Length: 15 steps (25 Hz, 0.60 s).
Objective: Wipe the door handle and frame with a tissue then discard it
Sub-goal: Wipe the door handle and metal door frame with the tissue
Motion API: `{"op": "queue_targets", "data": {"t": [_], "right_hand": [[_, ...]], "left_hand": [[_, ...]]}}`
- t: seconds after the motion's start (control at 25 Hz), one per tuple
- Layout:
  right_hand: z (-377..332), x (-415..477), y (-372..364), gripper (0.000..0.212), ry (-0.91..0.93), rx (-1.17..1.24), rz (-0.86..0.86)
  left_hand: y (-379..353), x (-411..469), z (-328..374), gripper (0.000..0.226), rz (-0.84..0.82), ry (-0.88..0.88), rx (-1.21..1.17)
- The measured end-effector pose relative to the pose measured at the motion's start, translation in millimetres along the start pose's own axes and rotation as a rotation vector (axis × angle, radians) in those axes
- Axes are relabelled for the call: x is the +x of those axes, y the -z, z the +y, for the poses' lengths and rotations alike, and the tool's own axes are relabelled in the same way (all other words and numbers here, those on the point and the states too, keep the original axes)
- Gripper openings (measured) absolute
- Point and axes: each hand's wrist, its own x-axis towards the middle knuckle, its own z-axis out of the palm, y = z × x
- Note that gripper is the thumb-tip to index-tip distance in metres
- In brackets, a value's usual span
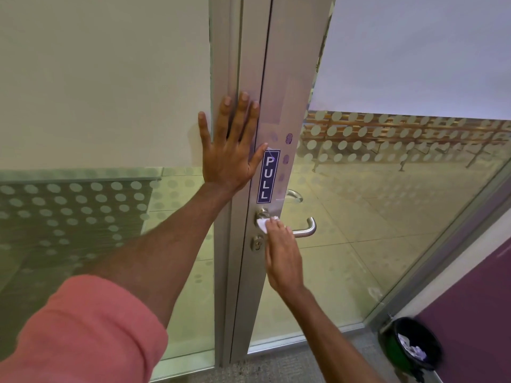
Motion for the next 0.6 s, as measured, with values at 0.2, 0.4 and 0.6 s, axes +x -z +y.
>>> {"op": "queue_targets", "data": {"t": [0.2, 0.4, 0.6], "right_hand": [[-14, 2, -15, 0.064, 0.182, -0.353, -0.010], [4, 3, 5, 0.063, 0.102, -0.224, -0.073], [-24, 27, 2, 0.046, -0.372, 0.365, 0.252]], "left_hand": [[0, 1, -1, 0.075, 0.004, -0.004, 0.000], [-1, 0, -1, 0.075, 0.008, -0.008, -0.003], [-3, 0, -2, 0.075, 0.011, -0.009, -0.012]]}}
